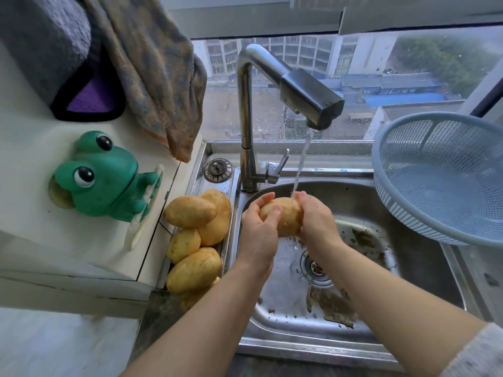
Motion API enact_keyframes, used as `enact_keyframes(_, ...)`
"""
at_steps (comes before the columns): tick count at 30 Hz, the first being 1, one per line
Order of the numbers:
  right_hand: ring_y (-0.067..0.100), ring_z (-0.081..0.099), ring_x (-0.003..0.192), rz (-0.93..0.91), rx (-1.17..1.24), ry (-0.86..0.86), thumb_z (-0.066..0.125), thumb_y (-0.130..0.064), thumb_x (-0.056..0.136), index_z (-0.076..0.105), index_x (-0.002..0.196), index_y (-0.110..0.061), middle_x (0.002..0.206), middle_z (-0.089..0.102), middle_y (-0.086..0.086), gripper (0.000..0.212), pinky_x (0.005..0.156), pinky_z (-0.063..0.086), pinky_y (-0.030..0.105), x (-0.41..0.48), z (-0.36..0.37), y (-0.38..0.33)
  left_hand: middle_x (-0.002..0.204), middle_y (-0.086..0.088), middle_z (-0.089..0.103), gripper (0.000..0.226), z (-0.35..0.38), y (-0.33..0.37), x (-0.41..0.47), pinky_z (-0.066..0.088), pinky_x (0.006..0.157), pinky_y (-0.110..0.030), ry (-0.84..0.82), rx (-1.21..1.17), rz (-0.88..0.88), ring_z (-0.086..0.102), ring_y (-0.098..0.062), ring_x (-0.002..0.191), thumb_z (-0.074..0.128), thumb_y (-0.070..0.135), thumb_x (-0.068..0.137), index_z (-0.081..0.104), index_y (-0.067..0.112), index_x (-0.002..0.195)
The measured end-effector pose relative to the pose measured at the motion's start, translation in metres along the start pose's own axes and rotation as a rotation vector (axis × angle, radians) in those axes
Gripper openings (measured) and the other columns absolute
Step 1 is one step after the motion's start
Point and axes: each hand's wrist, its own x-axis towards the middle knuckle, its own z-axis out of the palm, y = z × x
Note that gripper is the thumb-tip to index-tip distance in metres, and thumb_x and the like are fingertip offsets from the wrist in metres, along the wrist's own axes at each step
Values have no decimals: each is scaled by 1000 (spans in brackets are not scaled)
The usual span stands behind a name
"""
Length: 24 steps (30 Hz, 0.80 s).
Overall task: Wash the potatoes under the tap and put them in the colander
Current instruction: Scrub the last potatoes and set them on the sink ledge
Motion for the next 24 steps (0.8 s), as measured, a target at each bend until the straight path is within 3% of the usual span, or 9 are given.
enact_keyframes(3,21,60,107,-173,-154,32,48,-44,96,53,126,-21,116,60,4,38,94,52,43,-10,8,8,134,-17,48,18,6,0,-1,56,92,-41,31,-19,-22,61,-28,113,57,23,92,58,36,104)
enact_keyframes(6,17,61,92,-307,-122,125,45,-31,100,56,106,-20,95,62,-1,17,80,54,34,-16,15,10,134,-16,49,22,15,1,-4,55,93,-41,36,-26,-34,62,-25,111,60,33,80,59,36,102)
enact_keyframes(7,20,62,88,-312,-90,138,41,-27,101,59,98,-19,90,63,1,20,76,55,35,-16,15,7,134,-15,49,21,16,1,-4,55,92,-41,42,-18,-32,62,-26,112,60,33,80,59,36,101)
enact_keyframes(10,30,65,91,-89,4,115,35,-29,103,65,92,-16,99,67,16,35,80,58,45,-3,8,3,130,-17,51,16,11,1,-1,56,91,-40,21,-111,-89,61,-28,111,53,17,97,56,29,107)
enact_keyframes(12,32,65,96,223,174,70,40,-33,102,62,108,-10,109,64,21,32,83,57,46,3,3,-3,123,-18,56,19,6,3,1,56,89,-41,2,-221,-173,61,-29,107,47,13,101,54,23,115)
enact_keyframes(14,33,64,98,373,292,38,45,-35,100,57,116,-7,110,63,21,34,85,56,47,1,1,-6,118,-17,56,18,5,6,1,56,85,-43,-7,-309,-249,61,-30,104,44,14,102,53,22,116)
enact_keyframes(16,32,65,98,297,213,31,47,-41,98,60,110,-10,108,65,17,36,87,56,49,-2,3,-6,119,-18,56,16,6,6,0,57,81,-43,-4,-342,-276,61,-31,103,43,16,103,51,22,116)
enact_keyframes(21,15,62,97,-295,-228,24,68,-42,86,56,113,-24,103,62,-2,35,82,53,29,-21,3,7,118,-19,62,32,7,7,1,59,68,-36,13,-349,-318,67,-29,99,40,23,104,51,8,130)
enact_keyframes(24,13,60,93,-428,-397,-42,67,-49,80,57,106,-30,101,62,-4,33,81,51,27,-18,-4,10,113,-21,64,29,2,11,0,60,66,-37,-7,-308,-363,66,-30,98,40,20,104,60,6,117)
